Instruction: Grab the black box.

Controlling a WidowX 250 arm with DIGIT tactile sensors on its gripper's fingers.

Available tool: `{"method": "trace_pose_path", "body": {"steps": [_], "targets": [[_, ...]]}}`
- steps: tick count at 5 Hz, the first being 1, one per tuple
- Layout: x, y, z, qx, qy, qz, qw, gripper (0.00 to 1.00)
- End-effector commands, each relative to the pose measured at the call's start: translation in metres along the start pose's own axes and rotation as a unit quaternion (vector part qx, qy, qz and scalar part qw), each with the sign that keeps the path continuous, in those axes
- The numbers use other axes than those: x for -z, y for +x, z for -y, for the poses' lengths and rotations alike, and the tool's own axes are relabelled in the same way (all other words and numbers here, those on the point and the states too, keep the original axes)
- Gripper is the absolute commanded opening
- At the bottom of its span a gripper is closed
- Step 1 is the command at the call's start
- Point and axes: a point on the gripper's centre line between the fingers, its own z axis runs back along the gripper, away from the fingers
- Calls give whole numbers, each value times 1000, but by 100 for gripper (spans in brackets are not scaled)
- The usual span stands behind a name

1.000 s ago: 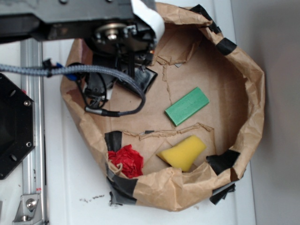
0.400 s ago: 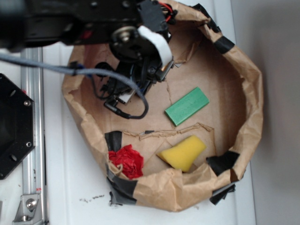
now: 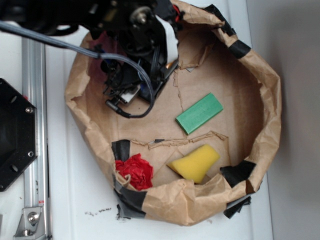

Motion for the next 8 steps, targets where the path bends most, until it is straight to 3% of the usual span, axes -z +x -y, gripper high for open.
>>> {"method": "trace_pose_path", "body": {"steps": [1, 2, 3, 4, 5, 6, 7, 8], "targets": [[1, 8, -13, 55, 1, -6, 998, 100], [6, 6, -14, 20, -53, 8, 998, 100], [5, 11, -11, 32, -73, 14, 997, 100], [7, 23, -6, 14, -136, 55, 989, 100], [11, 25, -3, 15, -184, 75, 980, 100], [13, 25, -5, 21, -151, 48, 987, 100], [8, 25, -6, 29, -84, 17, 996, 0], [1, 24, -4, 44, -33, -6, 998, 0]]}}
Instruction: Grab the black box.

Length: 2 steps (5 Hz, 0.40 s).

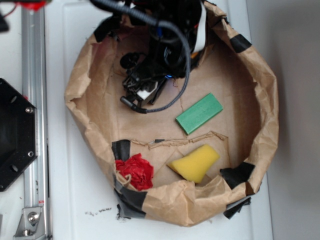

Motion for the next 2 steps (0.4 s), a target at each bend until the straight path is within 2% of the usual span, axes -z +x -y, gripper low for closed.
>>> {"method": "trace_pose_path", "body": {"steps": [1, 2], "targets": [[-15, 7, 3, 33, 104, -40, 993, 0], [-29, 5, 6, 5, 163, -38, 986, 0]]}}
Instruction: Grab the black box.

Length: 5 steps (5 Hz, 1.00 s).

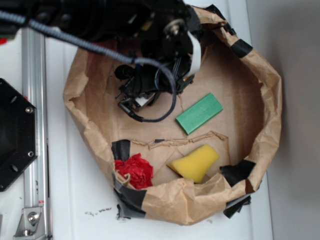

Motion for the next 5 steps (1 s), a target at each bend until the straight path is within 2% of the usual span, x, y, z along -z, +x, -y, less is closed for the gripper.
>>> {"method": "trace_pose_path", "body": {"steps": [1, 3, 4, 5], "targets": [[-35, 1, 0, -38, 124, 1, 992, 0], [-74, -11, 8, -119, 170, 8, 978, 0], [-87, -9, 15, -159, 144, 2, 977, 0], [-80, -12, 18, -154, 112, 3, 982, 100]]}}
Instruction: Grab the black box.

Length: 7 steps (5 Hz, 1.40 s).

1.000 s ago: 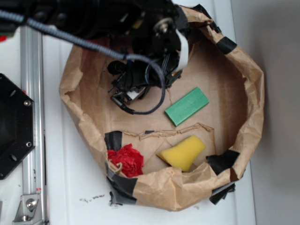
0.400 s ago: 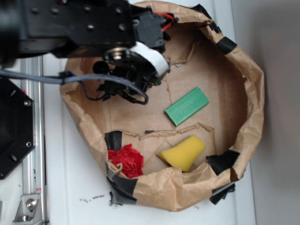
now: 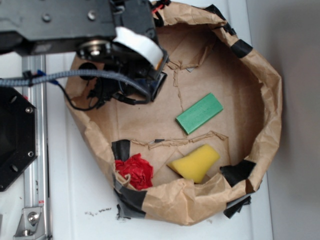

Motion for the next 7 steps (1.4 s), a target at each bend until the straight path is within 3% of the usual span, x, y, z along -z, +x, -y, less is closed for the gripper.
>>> {"method": "trace_pose_path", "body": {"steps": [1, 3, 4, 7], "targets": [[-7, 6, -1, 9, -11, 21, 1000, 100], [-7, 6, -1, 9, -11, 21, 1000, 100], [36, 10, 1, 15, -17, 1, 1000, 100], [88, 8, 20, 56, -68, -12, 996, 100]]}}
